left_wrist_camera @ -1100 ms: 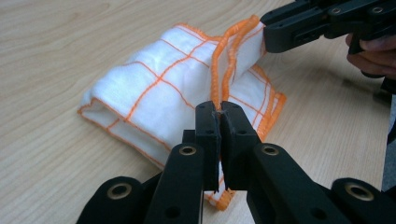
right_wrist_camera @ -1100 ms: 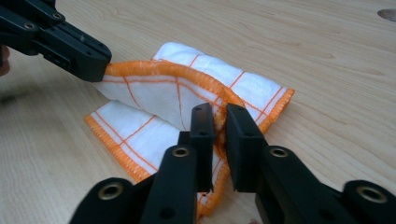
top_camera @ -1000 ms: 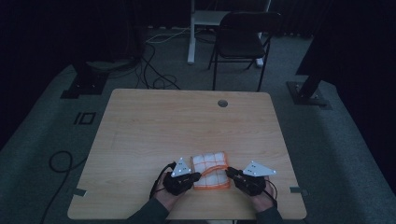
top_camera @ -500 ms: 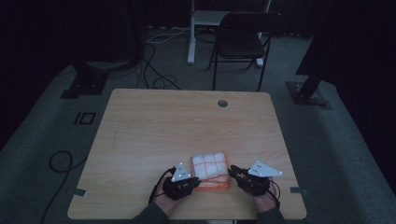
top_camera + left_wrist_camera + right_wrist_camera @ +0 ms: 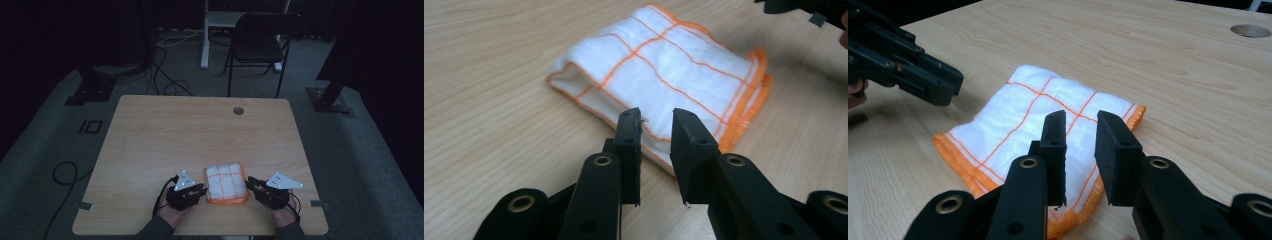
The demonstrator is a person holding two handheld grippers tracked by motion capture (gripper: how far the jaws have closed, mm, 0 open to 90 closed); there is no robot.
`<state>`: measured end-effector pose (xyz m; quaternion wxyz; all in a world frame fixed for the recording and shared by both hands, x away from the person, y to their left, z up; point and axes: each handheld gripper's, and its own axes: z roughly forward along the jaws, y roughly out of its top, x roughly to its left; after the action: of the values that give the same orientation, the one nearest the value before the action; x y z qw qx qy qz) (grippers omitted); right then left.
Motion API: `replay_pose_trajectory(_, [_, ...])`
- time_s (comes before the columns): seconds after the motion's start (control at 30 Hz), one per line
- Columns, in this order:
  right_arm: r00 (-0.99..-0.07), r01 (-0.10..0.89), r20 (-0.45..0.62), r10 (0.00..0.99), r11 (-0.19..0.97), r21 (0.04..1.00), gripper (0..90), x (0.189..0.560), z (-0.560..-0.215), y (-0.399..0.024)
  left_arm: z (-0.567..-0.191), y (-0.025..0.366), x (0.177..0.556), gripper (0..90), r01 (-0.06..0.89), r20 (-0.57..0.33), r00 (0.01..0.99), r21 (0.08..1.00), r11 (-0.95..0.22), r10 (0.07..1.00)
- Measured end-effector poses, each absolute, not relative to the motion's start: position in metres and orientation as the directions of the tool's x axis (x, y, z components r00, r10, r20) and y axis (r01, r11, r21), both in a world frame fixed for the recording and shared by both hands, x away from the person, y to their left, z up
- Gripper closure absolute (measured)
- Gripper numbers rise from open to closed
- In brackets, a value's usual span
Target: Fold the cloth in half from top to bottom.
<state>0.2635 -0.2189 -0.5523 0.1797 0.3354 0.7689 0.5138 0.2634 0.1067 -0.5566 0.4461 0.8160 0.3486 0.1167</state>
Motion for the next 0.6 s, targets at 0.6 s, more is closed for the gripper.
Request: replay_pose_trajectory(0.6, [-0.668, 0.345, 0.065, 0.741, 0.232, 0.909, 74.6, 0.266, -0.555, -0.235, -0.555, 0.132, 0.273, 73.9, 0.458, -0.094, 0.683, 0.828, -0.324, 0.724])
